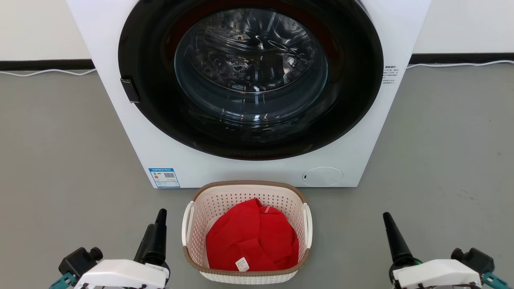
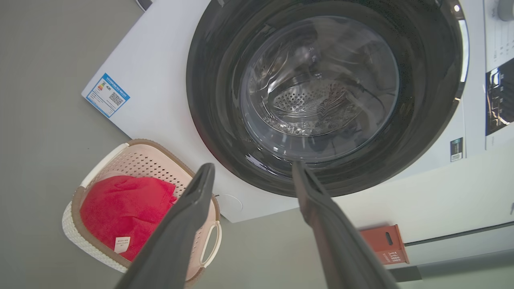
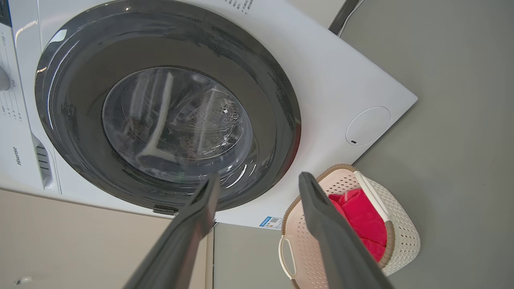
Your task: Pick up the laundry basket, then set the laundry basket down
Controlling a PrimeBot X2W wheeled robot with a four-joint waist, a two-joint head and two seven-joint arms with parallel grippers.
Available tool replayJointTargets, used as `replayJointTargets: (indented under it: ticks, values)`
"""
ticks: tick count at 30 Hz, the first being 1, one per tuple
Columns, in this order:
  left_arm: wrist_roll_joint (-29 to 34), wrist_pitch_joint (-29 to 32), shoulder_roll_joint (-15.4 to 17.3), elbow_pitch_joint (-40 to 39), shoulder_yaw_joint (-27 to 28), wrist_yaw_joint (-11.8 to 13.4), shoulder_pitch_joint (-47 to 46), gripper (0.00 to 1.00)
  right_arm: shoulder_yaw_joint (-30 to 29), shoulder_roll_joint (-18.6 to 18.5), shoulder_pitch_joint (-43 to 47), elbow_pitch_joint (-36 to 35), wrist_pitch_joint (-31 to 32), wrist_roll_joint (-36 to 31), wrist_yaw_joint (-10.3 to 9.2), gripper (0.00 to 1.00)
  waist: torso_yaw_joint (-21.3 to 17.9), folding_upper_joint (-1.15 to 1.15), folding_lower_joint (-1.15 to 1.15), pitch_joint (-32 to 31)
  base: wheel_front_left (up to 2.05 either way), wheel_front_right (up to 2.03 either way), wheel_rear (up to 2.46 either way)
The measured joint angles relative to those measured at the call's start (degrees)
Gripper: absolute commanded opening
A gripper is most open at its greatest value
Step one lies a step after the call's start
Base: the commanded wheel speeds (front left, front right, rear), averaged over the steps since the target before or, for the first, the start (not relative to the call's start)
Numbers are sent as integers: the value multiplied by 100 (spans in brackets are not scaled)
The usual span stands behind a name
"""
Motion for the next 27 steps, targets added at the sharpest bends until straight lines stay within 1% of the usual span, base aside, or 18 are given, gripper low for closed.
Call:
replayJointTargets:
  ticks: [12,18,27]
  values:
    - [1168,-211,19,-18,-247,311,9,100,247,-9,-15,-53,-186,-1010,4,100,8,0,0,52,0,0,0]
    - [1616,-298,33,-26,-379,508,28,100,314,-15,-79,-51,-278,-1446,4,100,17,0,0,68,0,0,0]
    - [2278,-452,78,-63,-553,736,122,100,472,-24,-120,-62,-428,-2037,5,100,29,0,0,96,0,0,0]
